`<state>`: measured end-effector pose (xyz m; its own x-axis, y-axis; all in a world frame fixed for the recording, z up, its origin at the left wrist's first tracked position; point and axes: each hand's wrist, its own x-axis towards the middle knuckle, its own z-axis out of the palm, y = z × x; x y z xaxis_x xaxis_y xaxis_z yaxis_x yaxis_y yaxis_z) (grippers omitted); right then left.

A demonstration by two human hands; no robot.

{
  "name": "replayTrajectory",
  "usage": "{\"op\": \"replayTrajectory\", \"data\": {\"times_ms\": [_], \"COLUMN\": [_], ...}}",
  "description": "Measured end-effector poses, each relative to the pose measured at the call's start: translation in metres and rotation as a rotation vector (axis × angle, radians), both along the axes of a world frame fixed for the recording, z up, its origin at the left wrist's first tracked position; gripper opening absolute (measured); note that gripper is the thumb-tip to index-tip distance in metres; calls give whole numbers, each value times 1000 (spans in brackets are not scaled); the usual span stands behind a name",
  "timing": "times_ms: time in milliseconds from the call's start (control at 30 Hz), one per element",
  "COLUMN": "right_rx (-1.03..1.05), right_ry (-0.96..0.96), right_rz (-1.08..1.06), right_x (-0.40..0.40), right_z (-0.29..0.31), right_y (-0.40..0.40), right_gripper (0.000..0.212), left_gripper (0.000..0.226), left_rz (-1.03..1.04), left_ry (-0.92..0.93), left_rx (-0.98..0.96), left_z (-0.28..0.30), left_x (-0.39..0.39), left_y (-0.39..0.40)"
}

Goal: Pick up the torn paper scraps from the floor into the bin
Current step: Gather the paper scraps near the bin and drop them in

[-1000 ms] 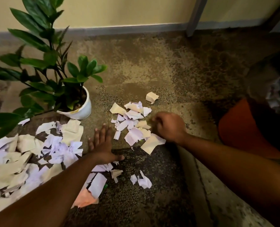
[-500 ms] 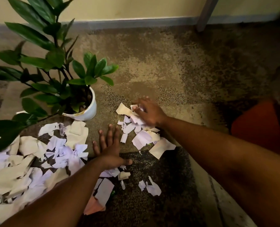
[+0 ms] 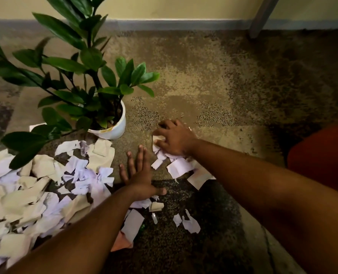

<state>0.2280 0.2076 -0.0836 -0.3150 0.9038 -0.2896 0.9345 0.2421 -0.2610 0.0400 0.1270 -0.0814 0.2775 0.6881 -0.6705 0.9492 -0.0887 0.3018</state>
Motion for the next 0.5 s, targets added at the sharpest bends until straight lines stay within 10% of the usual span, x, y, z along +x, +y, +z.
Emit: {"op": "replayTrajectory", "data": {"times_ms": [200,500], "right_rx": [-4,-25], "right_ry": [96,26], "right_rz": [253,-156], "right_x": [38,45], "right_z": [23,4], "right_y": [-59,-81], "right_gripper": [63,80], "left_gripper": [153,145], "left_rz": [6,40], "left_ry": [-19,-68], "left_rx": [33,89], "left_z": [-5,-12], "left_x": [-2,-5], "left_y": [-2,-3]}}
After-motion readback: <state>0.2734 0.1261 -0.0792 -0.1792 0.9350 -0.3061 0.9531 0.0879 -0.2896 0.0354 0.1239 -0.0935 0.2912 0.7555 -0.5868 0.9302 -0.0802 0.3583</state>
